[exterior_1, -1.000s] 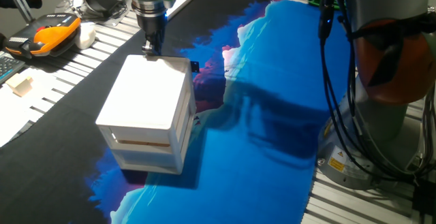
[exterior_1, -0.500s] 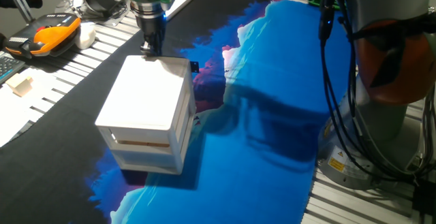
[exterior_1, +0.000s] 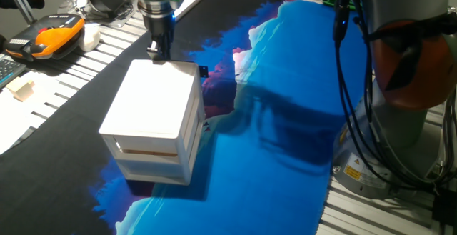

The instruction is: Grasp the handle and close the drawer

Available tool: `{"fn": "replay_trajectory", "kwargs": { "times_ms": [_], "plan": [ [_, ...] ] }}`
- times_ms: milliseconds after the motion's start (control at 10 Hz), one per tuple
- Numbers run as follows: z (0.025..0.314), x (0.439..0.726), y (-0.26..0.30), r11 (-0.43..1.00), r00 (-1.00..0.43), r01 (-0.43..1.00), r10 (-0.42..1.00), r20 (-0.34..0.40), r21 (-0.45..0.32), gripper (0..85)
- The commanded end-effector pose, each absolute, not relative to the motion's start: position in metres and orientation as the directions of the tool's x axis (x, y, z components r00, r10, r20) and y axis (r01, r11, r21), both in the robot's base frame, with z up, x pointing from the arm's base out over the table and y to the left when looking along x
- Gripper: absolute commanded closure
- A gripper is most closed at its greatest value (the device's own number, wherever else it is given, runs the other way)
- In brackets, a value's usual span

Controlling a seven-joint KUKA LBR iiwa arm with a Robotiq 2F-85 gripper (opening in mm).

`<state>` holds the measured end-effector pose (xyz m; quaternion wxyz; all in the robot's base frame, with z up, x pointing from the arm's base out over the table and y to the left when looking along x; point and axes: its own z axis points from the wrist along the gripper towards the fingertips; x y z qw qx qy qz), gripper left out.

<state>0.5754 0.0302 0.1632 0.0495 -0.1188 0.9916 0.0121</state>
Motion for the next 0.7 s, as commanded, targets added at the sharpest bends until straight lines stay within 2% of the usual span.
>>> {"fn": "replay_trajectory", "kwargs": {
  "times_ms": [0,400,600],
  "plan": [
    [0.1647,0.5762,0.0297,0.972,-0.967,-0.235,-0.232,-0.104,0.018,51.0],
    [0.1649,0.5762,0.0297,0.973,-0.968,-0.232,-0.229,-0.104,0.018,51.0],
    [0.1651,0.5762,0.0297,0.971,-0.968,-0.232,-0.226,-0.110,0.048,51.0]
  ]
}}
